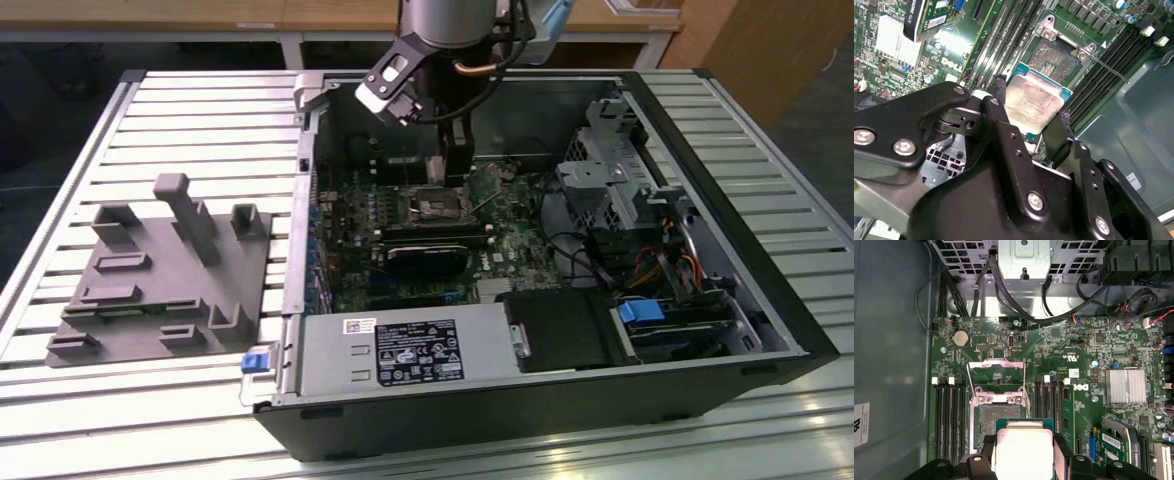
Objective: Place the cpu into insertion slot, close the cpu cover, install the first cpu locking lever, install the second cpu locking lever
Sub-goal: 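Place the cpu into insertion slot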
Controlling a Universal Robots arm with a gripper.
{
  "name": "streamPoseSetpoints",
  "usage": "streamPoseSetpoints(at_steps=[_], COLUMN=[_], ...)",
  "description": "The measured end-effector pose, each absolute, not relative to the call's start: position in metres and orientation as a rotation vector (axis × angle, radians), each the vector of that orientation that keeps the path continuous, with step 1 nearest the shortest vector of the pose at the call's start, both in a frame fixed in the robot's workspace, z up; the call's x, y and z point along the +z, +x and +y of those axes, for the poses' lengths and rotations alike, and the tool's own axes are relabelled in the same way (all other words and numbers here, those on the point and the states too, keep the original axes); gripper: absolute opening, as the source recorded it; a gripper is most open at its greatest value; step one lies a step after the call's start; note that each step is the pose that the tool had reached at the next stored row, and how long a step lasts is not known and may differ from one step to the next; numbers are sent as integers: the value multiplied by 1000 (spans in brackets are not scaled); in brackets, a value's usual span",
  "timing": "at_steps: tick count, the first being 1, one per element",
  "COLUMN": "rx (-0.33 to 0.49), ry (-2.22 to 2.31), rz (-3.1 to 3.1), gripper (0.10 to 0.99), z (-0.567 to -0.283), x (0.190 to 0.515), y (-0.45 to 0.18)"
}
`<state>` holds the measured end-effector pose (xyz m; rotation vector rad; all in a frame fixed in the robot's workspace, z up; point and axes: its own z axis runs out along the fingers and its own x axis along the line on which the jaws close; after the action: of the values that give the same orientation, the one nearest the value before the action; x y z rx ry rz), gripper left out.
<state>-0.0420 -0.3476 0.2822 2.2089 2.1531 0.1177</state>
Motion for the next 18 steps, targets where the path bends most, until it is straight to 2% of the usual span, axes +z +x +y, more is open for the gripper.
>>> streamPoseSetpoints(at_steps=[18], rx=[118], ry=[2158], rz=[2205], gripper=[541], z=[-343], x=[260], y=[-42])
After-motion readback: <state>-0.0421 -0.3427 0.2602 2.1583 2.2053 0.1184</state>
